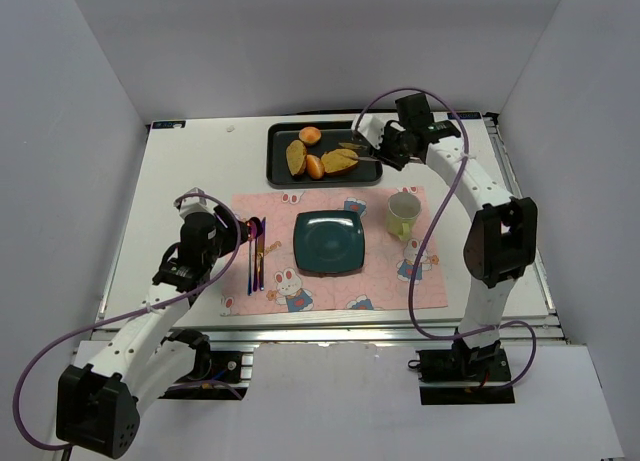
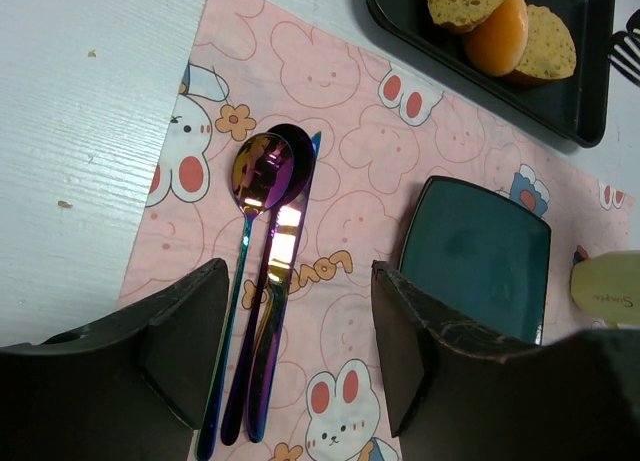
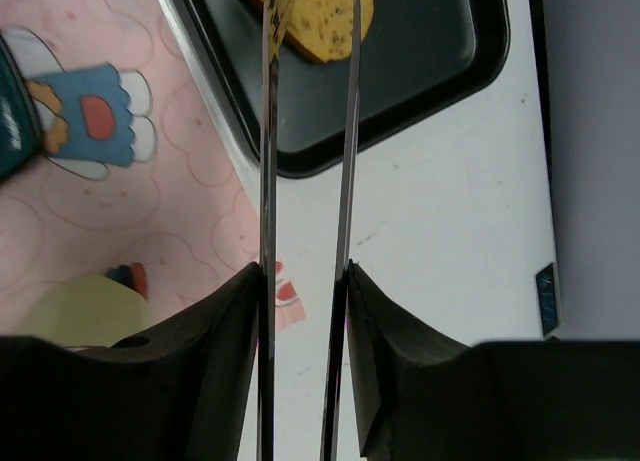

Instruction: Place the bread

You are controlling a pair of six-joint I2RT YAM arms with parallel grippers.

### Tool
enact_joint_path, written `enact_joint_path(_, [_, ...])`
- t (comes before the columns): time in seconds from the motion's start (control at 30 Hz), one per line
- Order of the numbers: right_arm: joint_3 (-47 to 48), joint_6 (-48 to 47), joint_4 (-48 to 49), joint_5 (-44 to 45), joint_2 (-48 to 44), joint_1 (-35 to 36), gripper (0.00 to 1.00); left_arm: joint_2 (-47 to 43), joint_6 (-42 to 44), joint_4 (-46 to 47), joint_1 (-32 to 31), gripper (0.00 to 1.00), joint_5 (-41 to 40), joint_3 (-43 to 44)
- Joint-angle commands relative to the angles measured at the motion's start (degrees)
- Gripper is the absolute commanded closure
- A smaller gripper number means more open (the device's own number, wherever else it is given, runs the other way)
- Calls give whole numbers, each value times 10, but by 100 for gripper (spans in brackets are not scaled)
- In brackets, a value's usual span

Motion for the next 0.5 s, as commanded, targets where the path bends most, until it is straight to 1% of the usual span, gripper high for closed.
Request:
enact_joint_path(0.0, [35,-90,2,66,-2,16,56,-11,-4,-8,4,31,-9,14])
enact_joint_path(0.17, [19,-135,10,92,0,25,56,-12,-4,-9,4,31,-11,10])
enact_joint_path(0.33, [-8,-170,6,89,-6,33,56,-14,-7,0,4,31,-9,1])
enact_joint_path(0.47, [-25,-185,23,103,-1,43,56,-10,-7,3,4,31,-8,1])
